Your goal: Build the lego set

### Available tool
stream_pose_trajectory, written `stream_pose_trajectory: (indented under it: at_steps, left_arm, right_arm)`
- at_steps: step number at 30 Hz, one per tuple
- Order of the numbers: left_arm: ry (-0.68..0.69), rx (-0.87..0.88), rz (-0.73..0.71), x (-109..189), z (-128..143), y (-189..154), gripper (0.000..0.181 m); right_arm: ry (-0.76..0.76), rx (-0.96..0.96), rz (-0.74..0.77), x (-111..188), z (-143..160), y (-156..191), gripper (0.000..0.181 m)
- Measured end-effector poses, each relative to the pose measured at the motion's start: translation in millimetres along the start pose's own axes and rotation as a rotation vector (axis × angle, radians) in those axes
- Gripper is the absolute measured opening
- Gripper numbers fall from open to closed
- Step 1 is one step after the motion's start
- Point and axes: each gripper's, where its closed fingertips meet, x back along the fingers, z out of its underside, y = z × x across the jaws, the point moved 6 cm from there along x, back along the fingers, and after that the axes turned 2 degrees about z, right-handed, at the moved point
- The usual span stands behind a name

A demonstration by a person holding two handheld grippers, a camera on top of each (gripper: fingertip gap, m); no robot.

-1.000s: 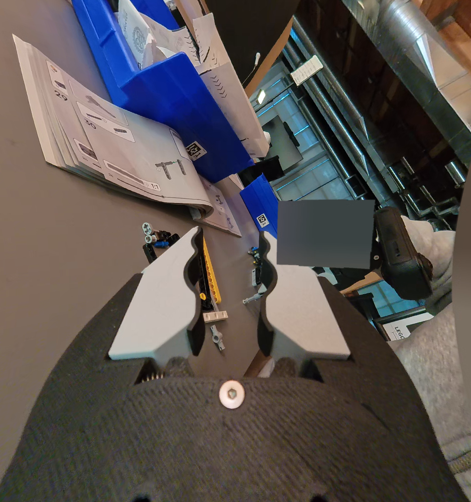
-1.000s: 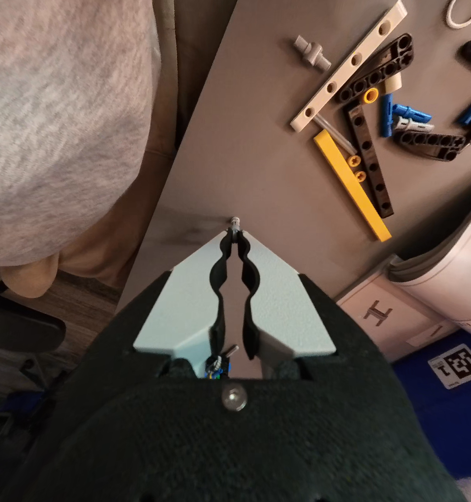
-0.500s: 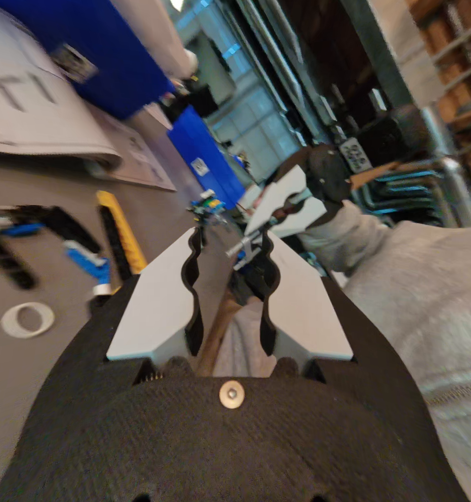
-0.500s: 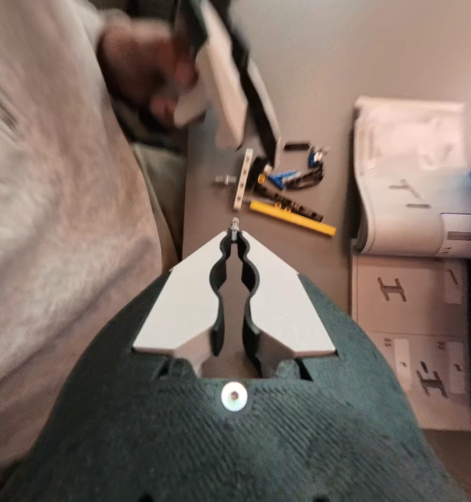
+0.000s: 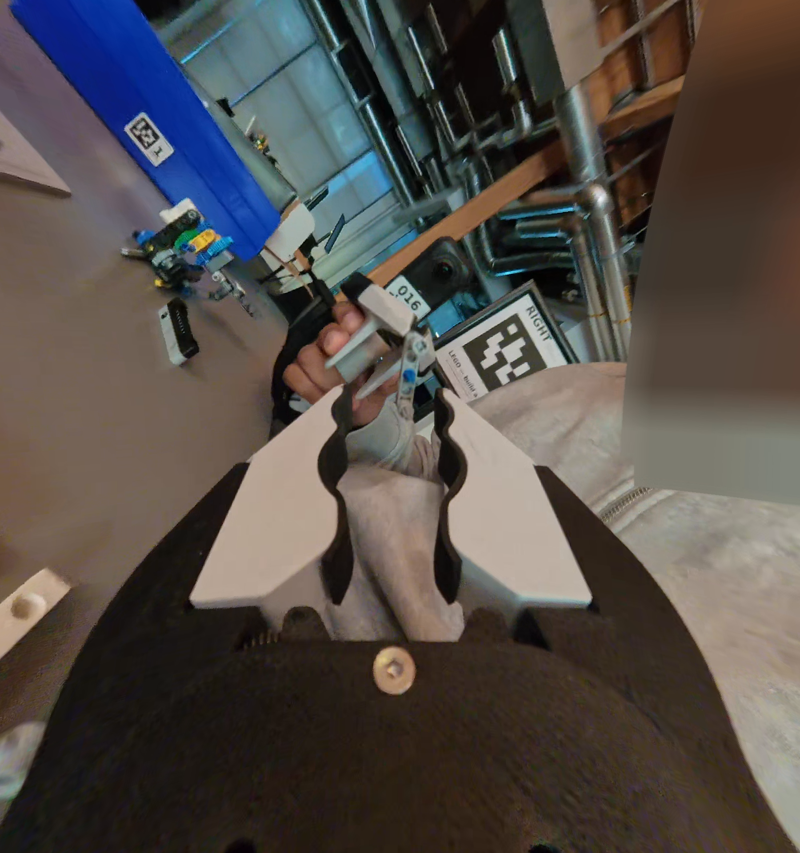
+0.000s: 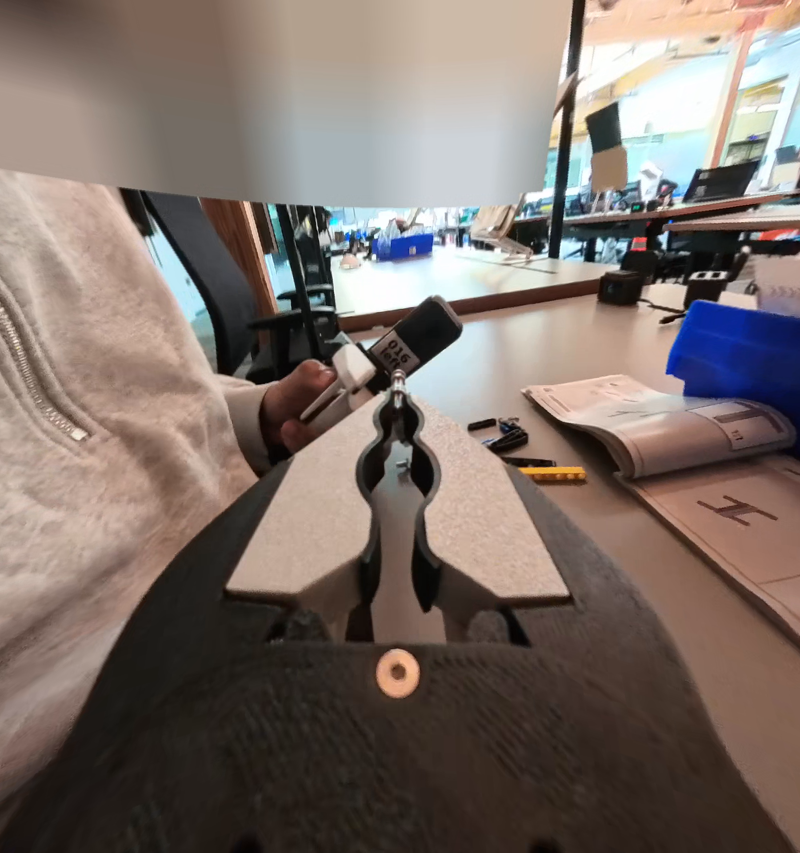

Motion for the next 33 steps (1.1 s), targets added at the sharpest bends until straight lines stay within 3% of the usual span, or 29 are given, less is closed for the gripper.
stream_pose_trajectory:
  at_steps: [1,11,20,33]
  left_arm:
    - [0.011,-0.008,0.008,-5,2,0,0.034]
    - [-0.008,-0.043,-0.033,-10,2,6,0.019]
    - [-0.033,-0.028,-0.04,-1,-1,5,0.007]
    - [-0.004,-0.046,-0.079,-4,2,7,0.004]
  right_arm:
    - [-0.007,-0.03,-0.005,4,1,-2,0.002]
    - [0.032,-0.205,-0.006,10,16,-10,0.002]
    - [0.057,-0.187,-0.033,-1,22,-3,0.003]
    - [0.079,-0.169,-0.022,-4,25,-3,0.003]
